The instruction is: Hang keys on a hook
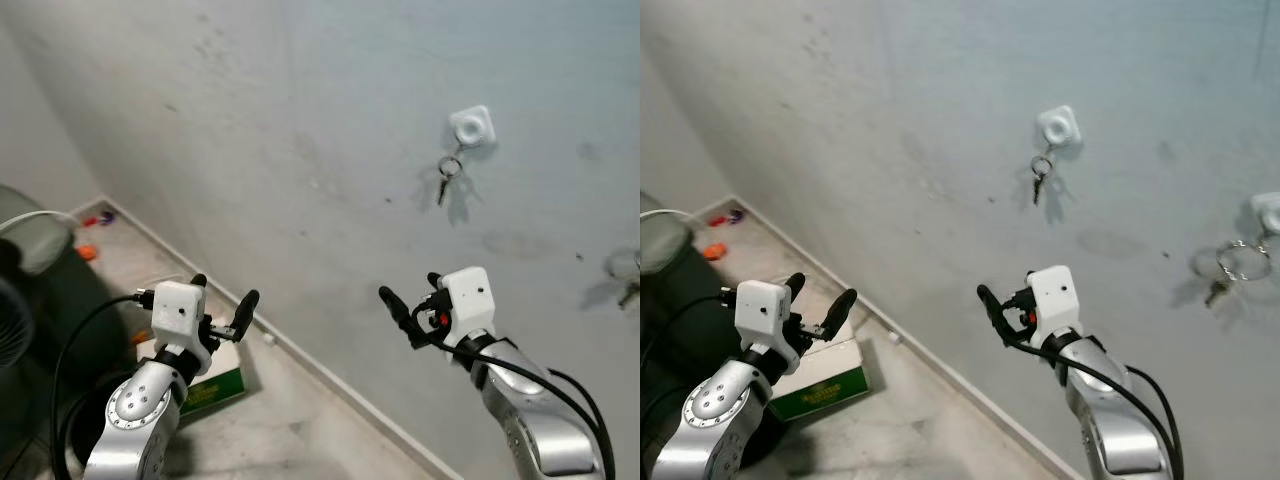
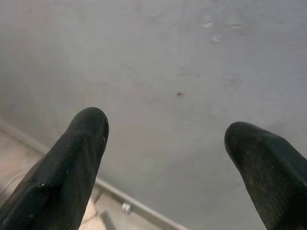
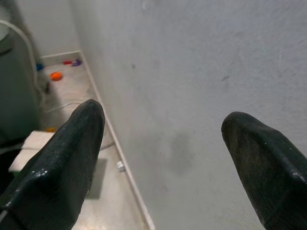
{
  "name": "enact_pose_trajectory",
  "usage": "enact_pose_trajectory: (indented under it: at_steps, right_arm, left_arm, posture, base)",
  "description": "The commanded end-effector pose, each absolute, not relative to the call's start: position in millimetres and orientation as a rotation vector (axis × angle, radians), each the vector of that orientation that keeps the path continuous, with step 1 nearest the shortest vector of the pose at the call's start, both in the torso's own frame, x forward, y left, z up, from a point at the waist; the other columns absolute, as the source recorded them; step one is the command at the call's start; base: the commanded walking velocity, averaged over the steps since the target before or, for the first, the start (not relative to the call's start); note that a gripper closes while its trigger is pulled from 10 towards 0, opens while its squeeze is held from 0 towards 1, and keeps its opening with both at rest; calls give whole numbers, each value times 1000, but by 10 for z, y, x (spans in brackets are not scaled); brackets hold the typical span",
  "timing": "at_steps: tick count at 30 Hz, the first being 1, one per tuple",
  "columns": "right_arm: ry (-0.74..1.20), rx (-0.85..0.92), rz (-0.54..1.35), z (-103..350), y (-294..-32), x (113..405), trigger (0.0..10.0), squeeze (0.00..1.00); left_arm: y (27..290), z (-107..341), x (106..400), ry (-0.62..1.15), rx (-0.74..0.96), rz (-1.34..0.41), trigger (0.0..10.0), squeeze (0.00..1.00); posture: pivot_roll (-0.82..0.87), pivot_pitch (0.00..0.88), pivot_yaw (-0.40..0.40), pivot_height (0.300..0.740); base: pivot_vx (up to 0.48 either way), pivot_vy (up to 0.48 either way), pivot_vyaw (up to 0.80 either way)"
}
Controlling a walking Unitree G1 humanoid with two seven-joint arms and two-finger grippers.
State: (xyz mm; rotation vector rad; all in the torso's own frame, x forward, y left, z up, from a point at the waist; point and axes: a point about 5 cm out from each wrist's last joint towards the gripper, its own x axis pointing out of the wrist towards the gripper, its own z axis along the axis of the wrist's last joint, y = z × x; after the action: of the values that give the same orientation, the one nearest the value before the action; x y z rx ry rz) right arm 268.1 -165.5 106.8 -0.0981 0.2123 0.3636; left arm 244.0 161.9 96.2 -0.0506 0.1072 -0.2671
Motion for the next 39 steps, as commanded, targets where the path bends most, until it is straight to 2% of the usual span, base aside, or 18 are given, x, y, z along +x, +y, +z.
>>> enact_pose_trajectory:
  at_steps: [1,14,28,39]
  right_arm:
    - [208,-92,363,1085,-1668,2695,10000,0]
    - [227,-83,369,1036,-1661,2704,10000,0]
    - [226,-85,325,1049,-1777,2779,10000,0]
    - [227,-84,320,1024,-1774,2763,10000,0]
  left_arm:
    - [1615,952,2430,119,-44,-267,10000,0]
    - [1609,937,2391,133,-60,-268,10000,0]
    - [1624,965,2393,129,-44,-274,10000,0]
    - [1630,998,2399,134,-33,-295,10000,0]
  posture:
    - [46,21,28,740]
    - [50,43,19,740]
    - [70,43,28,740]
    - [65,63,50,740]
  base:
    - [0,0,0]
    - [0,0,0]
    - [0,247,0]
    - [0,288,0]
